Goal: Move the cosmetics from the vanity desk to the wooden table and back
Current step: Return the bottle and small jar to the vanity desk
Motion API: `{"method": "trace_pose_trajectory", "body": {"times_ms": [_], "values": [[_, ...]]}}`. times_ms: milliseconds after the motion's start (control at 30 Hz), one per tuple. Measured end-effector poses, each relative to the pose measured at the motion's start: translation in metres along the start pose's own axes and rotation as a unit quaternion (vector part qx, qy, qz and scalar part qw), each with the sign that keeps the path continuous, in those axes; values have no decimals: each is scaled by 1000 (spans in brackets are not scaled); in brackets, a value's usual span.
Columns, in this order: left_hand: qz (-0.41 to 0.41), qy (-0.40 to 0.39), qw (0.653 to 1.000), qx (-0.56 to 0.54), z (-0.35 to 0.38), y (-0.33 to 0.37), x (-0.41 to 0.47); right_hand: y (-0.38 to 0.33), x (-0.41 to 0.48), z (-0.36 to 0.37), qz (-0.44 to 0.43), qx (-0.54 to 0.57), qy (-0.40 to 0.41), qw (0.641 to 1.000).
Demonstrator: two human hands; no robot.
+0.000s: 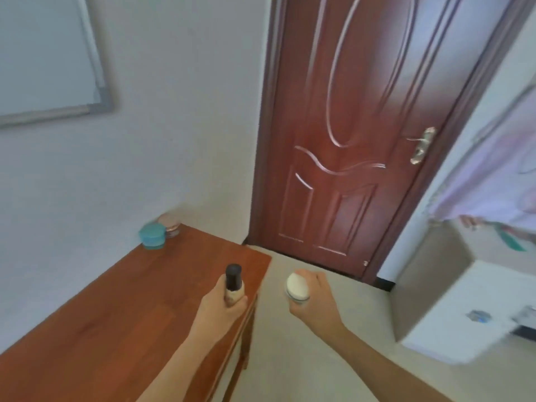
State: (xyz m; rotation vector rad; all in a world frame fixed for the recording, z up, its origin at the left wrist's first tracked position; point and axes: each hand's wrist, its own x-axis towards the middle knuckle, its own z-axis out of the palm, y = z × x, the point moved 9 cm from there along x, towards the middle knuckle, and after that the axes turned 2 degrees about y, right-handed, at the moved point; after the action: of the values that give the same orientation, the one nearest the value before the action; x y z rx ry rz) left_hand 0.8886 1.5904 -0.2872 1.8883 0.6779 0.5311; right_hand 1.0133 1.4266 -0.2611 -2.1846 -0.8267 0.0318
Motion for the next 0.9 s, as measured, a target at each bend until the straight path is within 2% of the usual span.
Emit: {"method": "trace_pose_trajectory", "body": {"times_ms": [100,267,400,500,667,800,900], "values": [[83,-88,993,-1,91,65,-19,64,-43,-91,71,-24,77,994],[155,-242,958,-24,249,147,-81,164,-146,-235,179,-67,193,962],[149,-340,925,-79,361,186,-144,230,-225,-327,225,-90,236,941],[114,-375,911,-130,434,198,-178,261,-264,-371,229,-102,243,937],[118,-435,880,-150,527,232,-231,322,-323,-426,272,-111,260,920],[143,-460,869,-115,579,246,-235,359,-333,-452,283,-105,269,915],[136,-479,858,-128,613,254,-227,383,-324,-468,285,-99,272,914]]}}
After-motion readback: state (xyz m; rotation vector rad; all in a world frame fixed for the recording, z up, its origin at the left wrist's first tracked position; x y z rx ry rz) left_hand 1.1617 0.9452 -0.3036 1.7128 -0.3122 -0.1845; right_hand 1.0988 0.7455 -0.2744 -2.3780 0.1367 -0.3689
